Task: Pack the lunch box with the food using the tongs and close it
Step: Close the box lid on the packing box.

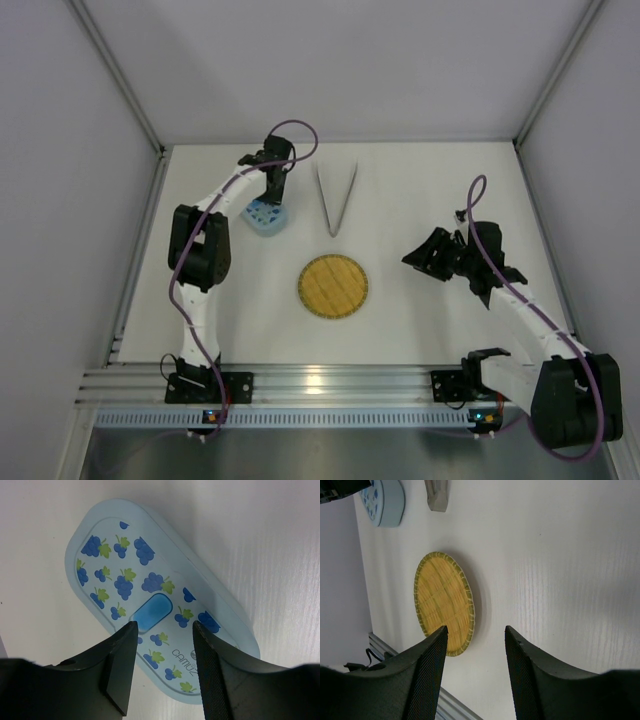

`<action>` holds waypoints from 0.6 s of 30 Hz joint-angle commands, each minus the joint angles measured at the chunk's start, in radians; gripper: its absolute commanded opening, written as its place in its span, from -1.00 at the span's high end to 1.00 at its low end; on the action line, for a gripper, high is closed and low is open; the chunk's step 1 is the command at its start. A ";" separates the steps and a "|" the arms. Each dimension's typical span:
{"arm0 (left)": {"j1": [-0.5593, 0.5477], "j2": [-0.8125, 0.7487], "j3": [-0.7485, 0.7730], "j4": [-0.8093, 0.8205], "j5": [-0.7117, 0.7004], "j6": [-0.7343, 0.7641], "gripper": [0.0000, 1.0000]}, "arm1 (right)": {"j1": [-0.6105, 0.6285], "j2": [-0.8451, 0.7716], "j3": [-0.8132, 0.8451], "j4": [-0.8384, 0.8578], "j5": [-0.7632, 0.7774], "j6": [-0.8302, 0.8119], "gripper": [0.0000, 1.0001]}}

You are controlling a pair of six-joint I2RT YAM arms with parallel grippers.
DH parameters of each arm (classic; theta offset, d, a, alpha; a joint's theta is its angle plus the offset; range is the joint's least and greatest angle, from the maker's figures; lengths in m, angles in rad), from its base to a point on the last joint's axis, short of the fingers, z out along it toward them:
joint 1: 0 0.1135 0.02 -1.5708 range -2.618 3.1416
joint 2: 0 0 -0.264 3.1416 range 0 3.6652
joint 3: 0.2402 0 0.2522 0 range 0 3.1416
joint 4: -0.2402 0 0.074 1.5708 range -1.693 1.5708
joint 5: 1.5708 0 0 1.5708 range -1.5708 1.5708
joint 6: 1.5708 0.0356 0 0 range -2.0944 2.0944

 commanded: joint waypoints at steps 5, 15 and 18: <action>0.020 -0.036 0.045 0.008 0.010 -0.040 -0.08 | 0.014 0.006 0.008 0.032 -0.002 -0.024 0.02; 0.043 -0.041 0.023 0.047 0.052 -0.071 -0.06 | 0.015 0.035 0.016 0.046 -0.005 -0.027 0.02; 0.043 -0.070 0.025 0.065 0.065 -0.074 -0.06 | 0.014 0.040 0.018 0.048 -0.006 -0.025 0.02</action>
